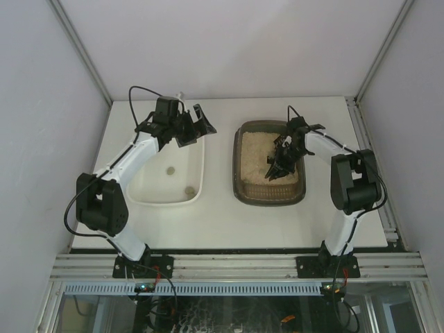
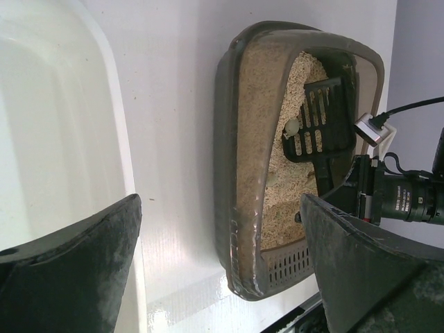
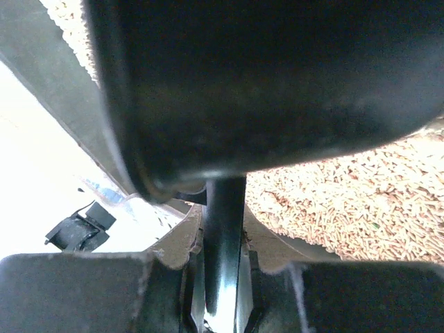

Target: Clean the litter box

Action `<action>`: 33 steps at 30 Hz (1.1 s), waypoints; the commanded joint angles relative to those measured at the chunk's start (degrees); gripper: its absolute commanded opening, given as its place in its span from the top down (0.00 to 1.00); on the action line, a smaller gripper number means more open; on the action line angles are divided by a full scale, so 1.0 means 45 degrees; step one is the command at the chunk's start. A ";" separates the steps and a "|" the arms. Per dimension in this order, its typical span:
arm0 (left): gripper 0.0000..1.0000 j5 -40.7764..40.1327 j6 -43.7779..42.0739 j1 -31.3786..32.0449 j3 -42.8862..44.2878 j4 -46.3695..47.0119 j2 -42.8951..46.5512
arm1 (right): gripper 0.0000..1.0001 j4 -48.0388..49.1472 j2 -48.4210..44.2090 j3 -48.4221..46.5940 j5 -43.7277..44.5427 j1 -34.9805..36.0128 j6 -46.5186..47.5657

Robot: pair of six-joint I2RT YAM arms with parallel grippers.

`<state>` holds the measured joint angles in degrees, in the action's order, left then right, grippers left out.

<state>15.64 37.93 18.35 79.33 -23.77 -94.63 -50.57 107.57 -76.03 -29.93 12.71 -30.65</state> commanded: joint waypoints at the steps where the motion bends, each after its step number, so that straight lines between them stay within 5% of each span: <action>1: 0.01 0.0131 -0.0383 -0.0040 -0.0006 0.0052 -0.0008 | 1.00 0.0229 -0.0786 0.0778 -0.1336 0.0079 -0.0223; 18: 0.01 -0.0656 -0.1927 -0.0035 0.0528 -0.1201 -0.0532 | 1.00 0.5811 -0.5137 0.6023 -0.3470 0.0140 -0.2076; 27: 0.03 -0.1991 -0.6256 -0.0165 -0.2655 -0.0888 0.2618 | 1.00 1.1825 -0.7416 0.8915 -0.3884 -0.0063 -0.3044; 33: 0.14 -0.1895 -0.9294 -0.0865 -0.2769 -0.2620 0.3580 | 1.00 2.0134 -0.6135 1.1408 -0.6267 -0.1192 -0.7263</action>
<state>8.60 8.73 16.49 65.36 -31.51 -81.03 10.00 76.09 -29.21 -50.43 9.30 -50.09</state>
